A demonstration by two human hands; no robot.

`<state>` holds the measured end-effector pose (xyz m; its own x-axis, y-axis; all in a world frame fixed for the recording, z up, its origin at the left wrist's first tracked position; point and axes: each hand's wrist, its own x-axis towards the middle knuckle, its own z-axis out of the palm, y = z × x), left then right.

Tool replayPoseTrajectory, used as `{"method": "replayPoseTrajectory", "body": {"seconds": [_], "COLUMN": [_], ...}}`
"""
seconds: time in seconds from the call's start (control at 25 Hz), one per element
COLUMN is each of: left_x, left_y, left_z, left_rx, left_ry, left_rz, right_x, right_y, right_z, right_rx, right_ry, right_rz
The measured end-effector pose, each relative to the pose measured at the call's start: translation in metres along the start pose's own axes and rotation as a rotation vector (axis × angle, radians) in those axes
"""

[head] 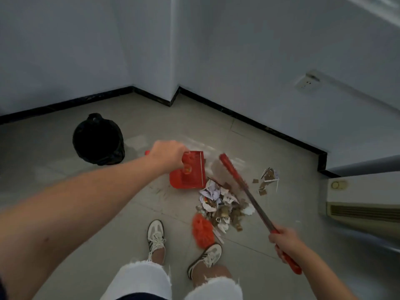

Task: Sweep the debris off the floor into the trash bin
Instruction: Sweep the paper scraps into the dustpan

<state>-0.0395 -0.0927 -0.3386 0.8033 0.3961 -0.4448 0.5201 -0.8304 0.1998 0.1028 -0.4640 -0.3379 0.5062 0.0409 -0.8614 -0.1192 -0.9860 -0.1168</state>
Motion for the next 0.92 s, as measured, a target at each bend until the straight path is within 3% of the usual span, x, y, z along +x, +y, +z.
{"method": "replayPoseTrajectory", "body": {"seconds": [0.24, 0.4, 0.52, 0.64, 0.76, 0.92], "left_x": [-0.003, -0.009, -0.011, -0.008, -0.004, 0.009], "left_y": [-0.043, -0.068, -0.072, -0.066, -0.056, -0.023], "left_z": [-0.029, -0.02, -0.015, -0.017, -0.025, -0.032], "left_rx": [0.158, 0.112, 0.161, 0.221, 0.248, 0.252], "left_ry": [0.037, 0.105, 0.124, 0.099, 0.066, 0.006], "left_rz": [0.061, -0.062, -0.092, -0.088, -0.04, 0.022], "right_x": [0.054, 0.113, 0.114, 0.092, 0.073, 0.051], "right_y": [-0.057, -0.083, -0.044, 0.025, 0.088, 0.109], "right_z": [-0.008, 0.004, 0.038, 0.054, 0.038, -0.018], "right_rx": [-0.173, -0.117, -0.131, -0.266, -0.396, -0.262], "right_ry": [0.113, -0.055, -0.159, -0.121, -0.113, 0.049], "right_rz": [-0.176, -0.141, -0.131, -0.145, -0.13, -0.149]}}
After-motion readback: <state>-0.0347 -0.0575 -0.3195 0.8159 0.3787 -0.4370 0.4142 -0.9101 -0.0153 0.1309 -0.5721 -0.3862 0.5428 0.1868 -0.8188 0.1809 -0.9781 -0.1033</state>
